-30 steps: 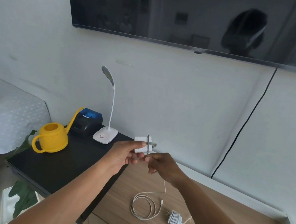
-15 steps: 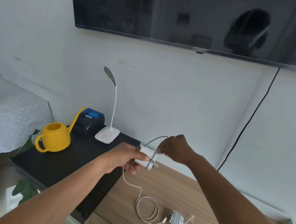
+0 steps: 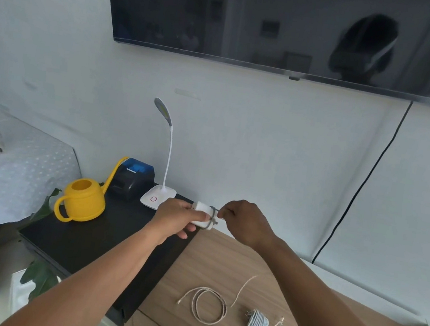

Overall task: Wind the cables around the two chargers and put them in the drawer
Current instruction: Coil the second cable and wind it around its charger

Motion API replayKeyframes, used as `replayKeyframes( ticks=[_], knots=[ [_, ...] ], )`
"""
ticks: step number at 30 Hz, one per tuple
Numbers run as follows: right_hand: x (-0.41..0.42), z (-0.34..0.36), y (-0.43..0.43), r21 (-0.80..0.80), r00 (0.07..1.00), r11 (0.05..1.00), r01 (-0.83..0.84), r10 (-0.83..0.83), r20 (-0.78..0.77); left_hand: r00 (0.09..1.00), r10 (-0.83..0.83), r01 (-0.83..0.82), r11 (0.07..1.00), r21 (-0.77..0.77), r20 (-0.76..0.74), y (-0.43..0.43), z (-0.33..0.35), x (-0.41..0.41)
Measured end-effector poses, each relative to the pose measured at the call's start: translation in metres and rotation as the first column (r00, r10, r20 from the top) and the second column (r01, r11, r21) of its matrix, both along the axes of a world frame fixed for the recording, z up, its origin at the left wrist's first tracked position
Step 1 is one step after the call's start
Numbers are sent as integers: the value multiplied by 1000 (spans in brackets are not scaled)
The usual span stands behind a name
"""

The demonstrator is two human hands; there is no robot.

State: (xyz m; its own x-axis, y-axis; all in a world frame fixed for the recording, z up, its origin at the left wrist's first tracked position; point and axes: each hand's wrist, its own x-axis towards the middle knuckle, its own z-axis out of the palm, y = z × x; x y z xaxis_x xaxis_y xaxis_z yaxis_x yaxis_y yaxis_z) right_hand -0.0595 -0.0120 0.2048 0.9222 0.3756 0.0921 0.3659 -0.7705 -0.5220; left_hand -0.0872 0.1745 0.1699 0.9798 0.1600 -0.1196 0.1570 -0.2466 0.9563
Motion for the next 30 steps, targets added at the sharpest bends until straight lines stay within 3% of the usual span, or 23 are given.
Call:
replayKeyframes(
  ticks=[4,7,10,14,18,25,30],
  knots=[
    [-13,-6,7,98,1000,995,8,-9,6,992,125,-122,981,-150,7,0,-2,3],
    [-19,-15,12,160,1000,987,-2,1,7,984,174,-177,918,-355,-41,-3,1,5],
    [-23,-25,14,210,1000,978,12,-9,-15,981,175,-195,838,-510,-87,-5,7,6],
    [-24,-39,12,248,997,967,54,-40,-60,985,148,-168,777,-606,-84,-7,12,5],
    [-22,-46,8,296,995,953,69,-45,-87,994,87,-111,758,-643,-70,-11,14,0],
    [-2,-50,-5,308,996,948,86,-86,-14,996,-80,48,808,-587,-29,-16,17,-8],
    [15,-34,-12,156,993,982,102,-110,44,978,-210,187,861,-474,5,-10,22,-8]
  ],
)
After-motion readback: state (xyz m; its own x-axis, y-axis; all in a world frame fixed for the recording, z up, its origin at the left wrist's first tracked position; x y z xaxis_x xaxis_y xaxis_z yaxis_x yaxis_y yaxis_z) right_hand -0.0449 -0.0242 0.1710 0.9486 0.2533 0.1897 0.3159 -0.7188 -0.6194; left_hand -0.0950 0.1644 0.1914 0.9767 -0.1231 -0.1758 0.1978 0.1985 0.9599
